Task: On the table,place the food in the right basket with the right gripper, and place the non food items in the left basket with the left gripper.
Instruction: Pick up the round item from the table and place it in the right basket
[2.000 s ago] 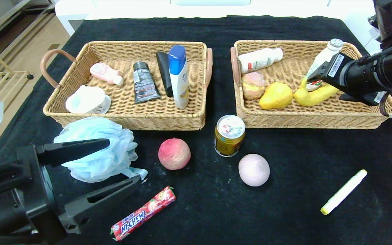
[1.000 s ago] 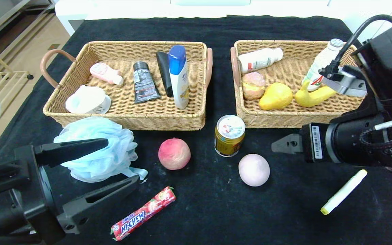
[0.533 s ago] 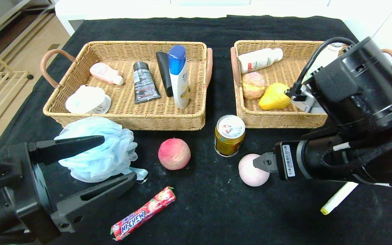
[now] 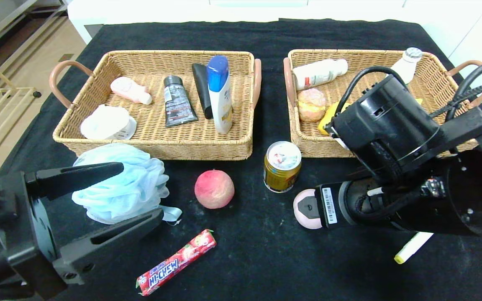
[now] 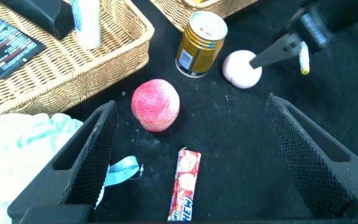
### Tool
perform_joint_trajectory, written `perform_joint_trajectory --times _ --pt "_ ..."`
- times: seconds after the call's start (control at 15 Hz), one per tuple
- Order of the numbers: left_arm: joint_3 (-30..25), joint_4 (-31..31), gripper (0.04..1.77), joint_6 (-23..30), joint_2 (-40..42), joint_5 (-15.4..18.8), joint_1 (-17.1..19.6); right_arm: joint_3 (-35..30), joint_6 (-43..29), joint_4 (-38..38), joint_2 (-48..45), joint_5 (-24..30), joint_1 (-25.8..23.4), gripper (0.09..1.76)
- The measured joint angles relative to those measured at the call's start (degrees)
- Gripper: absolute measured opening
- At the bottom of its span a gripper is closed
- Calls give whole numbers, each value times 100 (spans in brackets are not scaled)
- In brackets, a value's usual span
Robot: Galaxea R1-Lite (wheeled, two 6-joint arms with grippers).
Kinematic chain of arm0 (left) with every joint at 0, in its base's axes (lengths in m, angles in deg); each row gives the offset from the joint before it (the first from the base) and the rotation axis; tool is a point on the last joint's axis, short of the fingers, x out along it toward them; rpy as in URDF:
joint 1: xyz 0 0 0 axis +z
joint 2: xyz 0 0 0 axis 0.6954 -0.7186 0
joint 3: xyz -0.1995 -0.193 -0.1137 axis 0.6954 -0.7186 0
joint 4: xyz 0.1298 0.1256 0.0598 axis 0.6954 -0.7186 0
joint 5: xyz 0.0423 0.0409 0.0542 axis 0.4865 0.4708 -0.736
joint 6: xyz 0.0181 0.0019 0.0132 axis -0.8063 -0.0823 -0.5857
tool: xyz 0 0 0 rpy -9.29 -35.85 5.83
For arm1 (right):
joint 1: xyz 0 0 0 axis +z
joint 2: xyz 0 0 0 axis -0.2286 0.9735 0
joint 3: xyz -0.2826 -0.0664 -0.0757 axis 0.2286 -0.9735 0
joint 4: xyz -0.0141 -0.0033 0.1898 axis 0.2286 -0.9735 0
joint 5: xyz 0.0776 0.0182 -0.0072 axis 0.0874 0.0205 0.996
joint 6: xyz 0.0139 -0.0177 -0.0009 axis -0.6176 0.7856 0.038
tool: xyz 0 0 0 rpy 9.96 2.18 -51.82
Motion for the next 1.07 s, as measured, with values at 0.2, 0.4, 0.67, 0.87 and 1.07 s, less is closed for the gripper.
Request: perform_joint_trajectory --times 0.2,0.4,0.67,0.87,1.07 --pt "-11 -1 172 0 -18 -2 7 30 -52 30 188 -105 0 170" --pt "0 2 172 2 -13 11 52 44 -83 160 318 -123 0 170" --pt "2 5 172 2 -10 23 84 72 -88 339 477 -344 -16 170" --pt "-2 5 172 2 -10 23 88 80 -88 358 546 -347 -35 171" --pt "-9 5 172 5 -11 23 88 80 -94 427 624 -367 -57 171"
